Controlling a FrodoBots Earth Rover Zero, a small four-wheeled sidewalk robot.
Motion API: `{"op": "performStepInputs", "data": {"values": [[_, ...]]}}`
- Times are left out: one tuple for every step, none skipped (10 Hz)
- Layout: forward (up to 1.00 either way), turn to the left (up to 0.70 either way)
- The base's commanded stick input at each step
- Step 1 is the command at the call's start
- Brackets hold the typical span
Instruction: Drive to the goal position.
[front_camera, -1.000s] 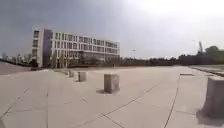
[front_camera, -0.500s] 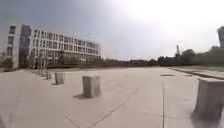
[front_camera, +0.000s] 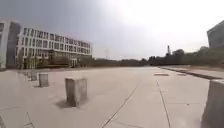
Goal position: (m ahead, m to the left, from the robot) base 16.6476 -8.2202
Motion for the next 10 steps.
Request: {"op": "performStepInputs", "data": {"values": [[0.7, 0.0], [0.7, 0.0], [0.7, 0.0], [0.7, -0.03], [0.7, -0.14], [0.7, -0.24], [0.7, -0.35], [0.7, -0.35], [0.7, -0.35], [0.7, -0.35]]}}
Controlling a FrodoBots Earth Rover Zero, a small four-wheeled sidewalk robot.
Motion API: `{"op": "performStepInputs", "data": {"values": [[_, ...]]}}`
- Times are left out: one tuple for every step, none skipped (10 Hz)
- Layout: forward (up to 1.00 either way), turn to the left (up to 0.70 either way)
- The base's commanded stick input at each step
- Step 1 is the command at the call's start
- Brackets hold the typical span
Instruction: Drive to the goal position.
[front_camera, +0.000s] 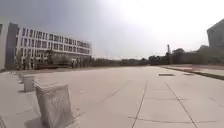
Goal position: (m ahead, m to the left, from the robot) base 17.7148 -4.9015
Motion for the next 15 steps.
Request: {"op": "performStepInputs", "data": {"values": [[0.7, -0.35], [0.7, -0.35], [0.7, -0.35], [0.7, -0.35], [0.7, -0.35], [0.7, -0.35], [0.7, -0.35], [0.7, -0.35], [0.7, -0.35], [0.7, -0.35], [0.7, -0.35], [0.7, 0.0], [0.7, 0.0], [0.7, 0.02], [0.7, 0.1]]}}
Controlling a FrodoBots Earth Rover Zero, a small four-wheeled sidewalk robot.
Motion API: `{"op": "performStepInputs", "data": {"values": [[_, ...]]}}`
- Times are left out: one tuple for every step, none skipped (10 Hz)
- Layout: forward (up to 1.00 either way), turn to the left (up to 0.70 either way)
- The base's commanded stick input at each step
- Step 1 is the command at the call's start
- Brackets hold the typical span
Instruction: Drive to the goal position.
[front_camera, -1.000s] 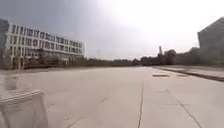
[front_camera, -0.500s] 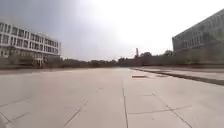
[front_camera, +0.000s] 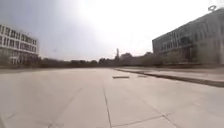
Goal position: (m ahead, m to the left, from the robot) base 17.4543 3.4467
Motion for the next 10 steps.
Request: {"op": "performStepInputs", "data": {"values": [[0.7, 0.19], [0.7, 0.28], [0.7, 0.35], [0.7, 0.35], [0.7, 0.35], [0.7, 0.35], [0.7, 0.35], [0.7, 0.35], [0.7, 0.35], [0.7, 0.35]]}}
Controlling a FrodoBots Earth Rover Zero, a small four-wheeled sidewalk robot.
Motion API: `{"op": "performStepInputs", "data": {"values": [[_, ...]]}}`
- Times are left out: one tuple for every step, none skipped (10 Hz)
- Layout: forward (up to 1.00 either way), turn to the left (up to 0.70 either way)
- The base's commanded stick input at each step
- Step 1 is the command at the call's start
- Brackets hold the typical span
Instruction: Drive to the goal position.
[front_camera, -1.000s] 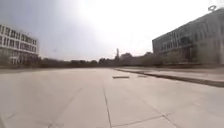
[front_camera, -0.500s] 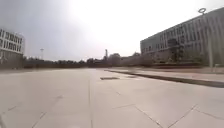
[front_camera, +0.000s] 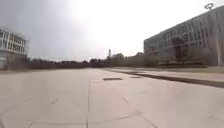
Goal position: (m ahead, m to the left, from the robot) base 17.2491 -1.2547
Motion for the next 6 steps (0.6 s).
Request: {"op": "performStepInputs", "data": {"values": [[0.7, 0.35], [0.7, 0.07], [0.7, 0.0], [0.7, 0.0], [0.7, 0.0], [0.7, 0.0]]}}
